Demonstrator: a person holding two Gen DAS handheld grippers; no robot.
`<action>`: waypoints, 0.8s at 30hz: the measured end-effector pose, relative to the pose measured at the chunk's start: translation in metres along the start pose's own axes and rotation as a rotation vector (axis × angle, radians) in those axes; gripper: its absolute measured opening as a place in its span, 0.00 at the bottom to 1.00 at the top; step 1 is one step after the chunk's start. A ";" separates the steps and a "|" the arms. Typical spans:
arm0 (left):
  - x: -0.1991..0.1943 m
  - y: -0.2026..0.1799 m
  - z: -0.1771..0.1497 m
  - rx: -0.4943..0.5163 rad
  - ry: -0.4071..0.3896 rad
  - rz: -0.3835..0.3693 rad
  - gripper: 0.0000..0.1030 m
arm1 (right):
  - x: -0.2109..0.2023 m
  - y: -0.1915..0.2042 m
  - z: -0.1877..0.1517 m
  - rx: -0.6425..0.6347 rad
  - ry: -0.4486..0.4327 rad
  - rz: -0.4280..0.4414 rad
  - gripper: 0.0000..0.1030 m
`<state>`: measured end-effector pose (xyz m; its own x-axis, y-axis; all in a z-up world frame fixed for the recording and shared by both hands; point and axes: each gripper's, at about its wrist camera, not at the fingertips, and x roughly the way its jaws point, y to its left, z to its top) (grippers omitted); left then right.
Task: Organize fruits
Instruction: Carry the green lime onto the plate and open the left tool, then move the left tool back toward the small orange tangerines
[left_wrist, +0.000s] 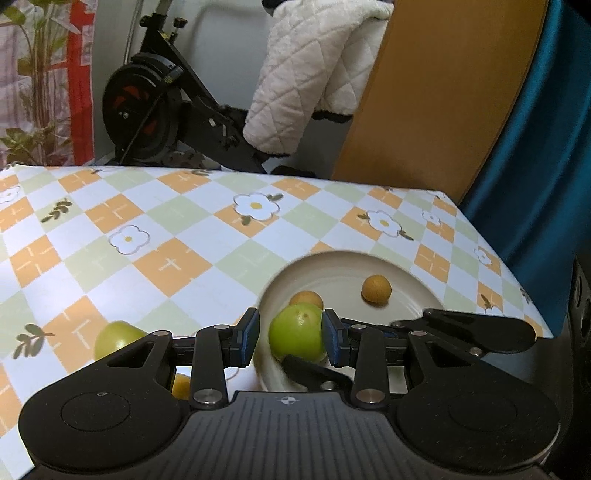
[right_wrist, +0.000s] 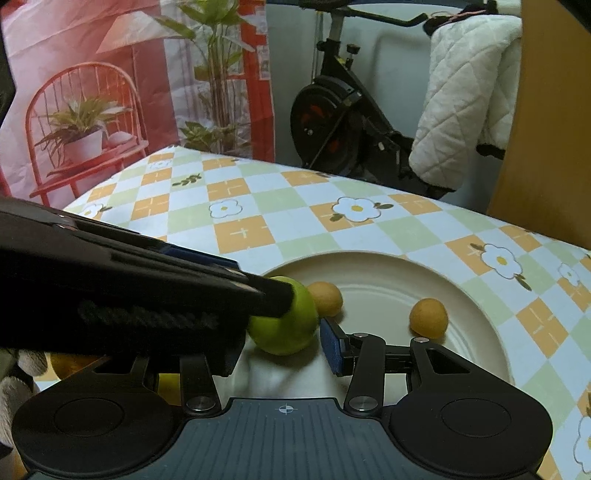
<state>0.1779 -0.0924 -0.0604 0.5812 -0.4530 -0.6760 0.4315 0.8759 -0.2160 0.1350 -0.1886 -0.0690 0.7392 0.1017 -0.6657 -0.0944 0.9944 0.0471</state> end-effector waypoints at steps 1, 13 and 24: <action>-0.004 0.000 0.001 -0.002 -0.008 0.001 0.38 | -0.003 -0.001 0.000 0.006 -0.004 0.000 0.40; -0.070 0.003 -0.014 -0.053 -0.112 0.140 0.58 | -0.050 0.000 -0.023 0.123 -0.072 0.033 0.46; -0.103 -0.002 -0.053 -0.077 -0.130 0.103 0.58 | -0.089 0.027 -0.044 0.069 -0.126 0.060 0.45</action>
<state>0.0811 -0.0387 -0.0279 0.7060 -0.3735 -0.6017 0.3140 0.9267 -0.2067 0.0379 -0.1724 -0.0412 0.8117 0.1590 -0.5620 -0.0979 0.9857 0.1374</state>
